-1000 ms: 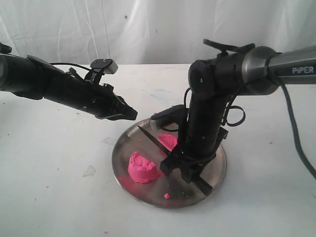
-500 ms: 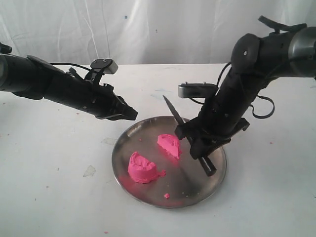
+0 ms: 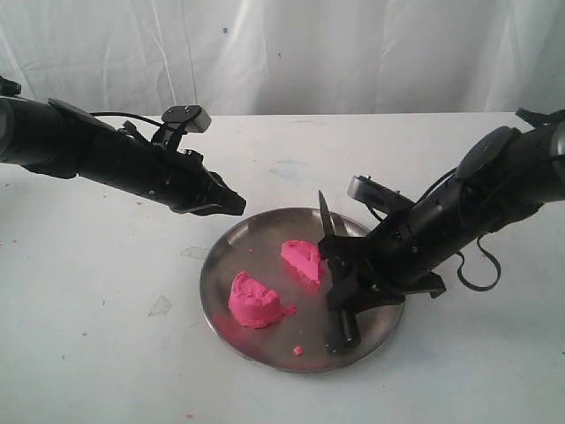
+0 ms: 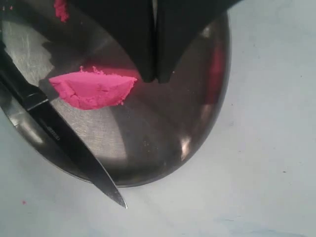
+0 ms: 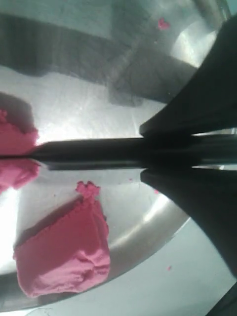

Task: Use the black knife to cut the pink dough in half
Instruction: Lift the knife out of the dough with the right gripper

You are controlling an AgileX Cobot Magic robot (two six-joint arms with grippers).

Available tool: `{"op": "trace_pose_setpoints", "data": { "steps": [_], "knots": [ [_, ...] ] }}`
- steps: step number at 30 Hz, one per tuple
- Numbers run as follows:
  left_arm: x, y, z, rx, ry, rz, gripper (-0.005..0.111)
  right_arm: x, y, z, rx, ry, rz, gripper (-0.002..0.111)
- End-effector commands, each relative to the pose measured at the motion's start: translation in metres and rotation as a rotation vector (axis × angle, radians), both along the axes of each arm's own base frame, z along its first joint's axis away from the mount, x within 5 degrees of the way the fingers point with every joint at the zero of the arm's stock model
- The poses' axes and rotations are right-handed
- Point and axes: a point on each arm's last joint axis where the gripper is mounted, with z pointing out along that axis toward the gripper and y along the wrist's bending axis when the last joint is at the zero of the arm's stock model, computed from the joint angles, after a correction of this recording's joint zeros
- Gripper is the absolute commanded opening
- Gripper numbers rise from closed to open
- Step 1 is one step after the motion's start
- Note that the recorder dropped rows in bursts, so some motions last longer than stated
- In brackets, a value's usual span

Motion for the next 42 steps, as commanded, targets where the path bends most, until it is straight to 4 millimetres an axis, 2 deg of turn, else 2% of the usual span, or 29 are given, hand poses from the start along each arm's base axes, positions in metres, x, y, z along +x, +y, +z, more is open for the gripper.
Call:
{"op": "trace_pose_setpoints", "data": {
  "steps": [1,8,26,34,42],
  "knots": [
    [-0.003,-0.001,0.005,-0.026,0.009,-0.007,0.000,-0.001,-0.007,0.002,0.000,-0.055,-0.062,0.000],
    [-0.003,-0.001,0.005,-0.029,0.012,-0.012,0.000,-0.005,-0.016,-0.005,-0.014,-0.044,-0.109,0.000],
    [-0.003,-0.001,0.005,-0.029,0.012,-0.012,0.000,-0.005,-0.017,-0.010,-0.024,-0.033,-0.120,0.000],
    [-0.003,-0.001,0.005,-0.029,0.012,-0.012,0.000,-0.007,-0.016,-0.026,-0.028,0.029,-0.097,0.021],
    [-0.003,-0.001,0.005,-0.030,0.012,-0.014,0.000,-0.004,-0.017,-0.018,-0.038,-0.031,-0.112,0.023]
  ]
}}
